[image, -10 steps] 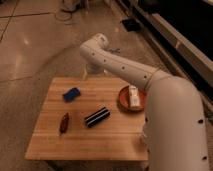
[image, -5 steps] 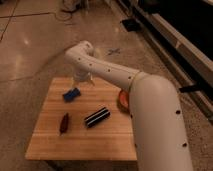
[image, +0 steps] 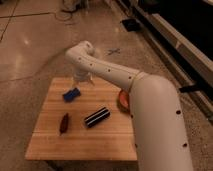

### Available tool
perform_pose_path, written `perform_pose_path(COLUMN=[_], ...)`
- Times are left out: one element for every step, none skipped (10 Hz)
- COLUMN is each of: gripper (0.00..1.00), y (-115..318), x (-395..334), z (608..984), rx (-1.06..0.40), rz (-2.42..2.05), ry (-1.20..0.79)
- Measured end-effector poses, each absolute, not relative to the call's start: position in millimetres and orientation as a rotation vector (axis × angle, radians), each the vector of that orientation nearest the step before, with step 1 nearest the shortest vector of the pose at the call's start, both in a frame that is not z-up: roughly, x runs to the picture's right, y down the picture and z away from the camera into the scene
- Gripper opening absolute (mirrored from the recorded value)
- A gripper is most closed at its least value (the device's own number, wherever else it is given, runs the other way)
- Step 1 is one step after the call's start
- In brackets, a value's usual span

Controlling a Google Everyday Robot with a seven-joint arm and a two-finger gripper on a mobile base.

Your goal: Place the pepper on the white sponge

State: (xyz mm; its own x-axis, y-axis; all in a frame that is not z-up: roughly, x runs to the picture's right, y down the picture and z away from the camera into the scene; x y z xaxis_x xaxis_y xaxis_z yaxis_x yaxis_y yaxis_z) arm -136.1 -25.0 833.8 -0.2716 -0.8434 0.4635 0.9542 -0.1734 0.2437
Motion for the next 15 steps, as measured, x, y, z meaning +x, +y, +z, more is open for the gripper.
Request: perform_pose_path(gripper=[0.76, 0.76, 0.76, 0.76, 0.76, 0.76, 0.76, 0.76, 0.76, 0.76, 0.76, 0.76, 0.76, 0.76, 0.76], y=[-25, -21, -10, 9, 22, 37, 51, 66, 78, 97, 110, 120, 131, 136, 139], x=[-136, -137, -144, -162, -174, -189, -203, -218, -227, -239, -247, -252, -260, -266, -272], z=[834, 834, 832, 823, 816, 807, 799, 792, 789, 786, 785, 786, 788, 790, 795], rx=[-0.260, -0.264, -0.266, -0.256, -0.247, -0.236, -0.229, -0.227, -0.230, -0.242, -0.255, -0.268, -0.281, -0.286, -0.284], rz=[-1.763, -1.770, -1.792, -1.821, -1.838, -1.855, -1.867, -1.876, -1.882, -1.883, -1.881, -1.878, -1.875, -1.874, -1.872], ry=[-0.578, -0.581, -0.595, -0.622, -0.640, -0.663, -0.686, -0.715, -0.736, -0.769, -0.791, -0.803, -0.808, -0.803, -0.788])
